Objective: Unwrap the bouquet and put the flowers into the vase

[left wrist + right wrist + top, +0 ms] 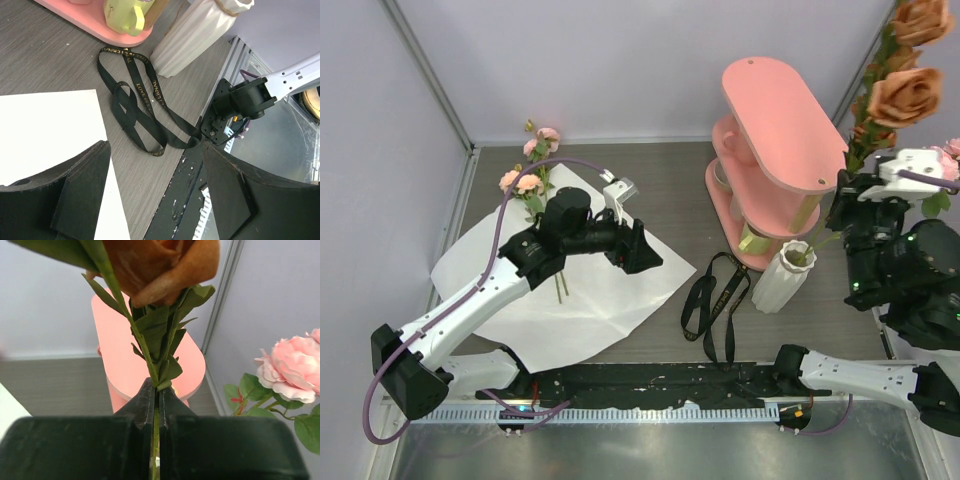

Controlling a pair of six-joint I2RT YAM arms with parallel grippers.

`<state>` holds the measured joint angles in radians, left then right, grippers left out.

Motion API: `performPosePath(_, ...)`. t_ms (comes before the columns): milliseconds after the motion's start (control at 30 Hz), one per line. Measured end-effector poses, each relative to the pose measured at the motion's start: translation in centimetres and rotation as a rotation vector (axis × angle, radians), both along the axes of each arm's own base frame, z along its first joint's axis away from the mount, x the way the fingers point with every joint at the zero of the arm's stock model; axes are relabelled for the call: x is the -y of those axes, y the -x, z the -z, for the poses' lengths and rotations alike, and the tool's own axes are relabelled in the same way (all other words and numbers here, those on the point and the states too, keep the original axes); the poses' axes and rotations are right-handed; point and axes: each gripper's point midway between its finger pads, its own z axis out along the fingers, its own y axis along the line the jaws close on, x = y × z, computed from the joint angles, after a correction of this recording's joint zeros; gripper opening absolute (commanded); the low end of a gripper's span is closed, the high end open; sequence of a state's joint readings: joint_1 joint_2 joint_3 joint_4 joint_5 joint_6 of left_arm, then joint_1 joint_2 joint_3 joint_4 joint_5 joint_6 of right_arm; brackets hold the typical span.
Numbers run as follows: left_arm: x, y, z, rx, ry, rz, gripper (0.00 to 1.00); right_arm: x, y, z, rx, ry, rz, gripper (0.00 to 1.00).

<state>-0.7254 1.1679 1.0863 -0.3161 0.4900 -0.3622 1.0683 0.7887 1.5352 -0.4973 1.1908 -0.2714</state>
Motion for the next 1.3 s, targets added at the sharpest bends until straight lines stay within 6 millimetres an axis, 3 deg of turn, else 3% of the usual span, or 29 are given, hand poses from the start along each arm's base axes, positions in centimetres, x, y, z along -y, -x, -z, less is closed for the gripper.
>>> performPosePath(233, 0.0, -0.1, 0.1, 0.001, -0.005, -0.003, 0.78, -1.9, -1.3, 2.4, -0.029, 0.165, 0.02, 0.01)
performPosePath(567, 0.0, -0.2, 0.4, -0.003, -0.011, -0.007, 0.78, -1.9, -1.1, 4.1, 0.026, 0.125, -0.027, 0.01)
performPosePath(767, 0.0, -0.2, 0.4, -0.003, -0.011, -0.007, 0.78, -3.1, -1.5, 4.9, 0.033, 0.148, -0.061, 0.01)
performPosePath(1300, 0.0, -0.2, 0.4, -0.003, -0.011, -0.006, 0.78, -3.3, -1.6, 3.5, 0.064, 0.182, -0.063, 0.01)
